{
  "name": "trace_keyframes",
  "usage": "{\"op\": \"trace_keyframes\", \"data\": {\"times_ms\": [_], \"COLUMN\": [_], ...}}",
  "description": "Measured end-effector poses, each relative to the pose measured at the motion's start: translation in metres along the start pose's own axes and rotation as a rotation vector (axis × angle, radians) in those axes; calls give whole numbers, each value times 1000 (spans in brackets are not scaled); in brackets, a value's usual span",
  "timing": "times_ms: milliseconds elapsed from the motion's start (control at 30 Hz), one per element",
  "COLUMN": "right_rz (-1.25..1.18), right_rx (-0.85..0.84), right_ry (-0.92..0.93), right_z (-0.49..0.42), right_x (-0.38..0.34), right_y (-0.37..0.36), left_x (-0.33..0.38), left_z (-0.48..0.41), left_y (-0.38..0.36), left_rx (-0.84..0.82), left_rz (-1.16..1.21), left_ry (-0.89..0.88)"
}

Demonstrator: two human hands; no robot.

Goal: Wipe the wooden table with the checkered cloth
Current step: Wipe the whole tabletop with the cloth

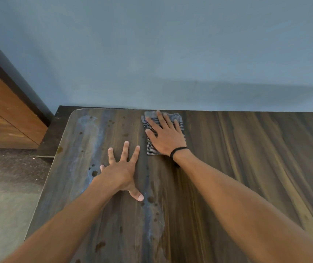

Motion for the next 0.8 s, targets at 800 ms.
{"op": "trace_keyframes", "data": {"times_ms": [800], "right_rz": [-5], "right_rx": [101], "right_ry": [-242], "right_z": [77], "right_x": [10], "right_y": [5], "left_x": [-49], "left_z": [-19], "left_y": [48], "left_rx": [45], "left_rz": [21], "left_ry": [134]}}
Point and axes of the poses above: each hand's wrist, its own z-axis away from the middle knuckle, its own y-axis out of the back of the hand, x = y × z, the point moved 10 cm from there along -z, towards the middle knuckle, and after that the axes turned 1 degree about y, right-handed, at the moved point
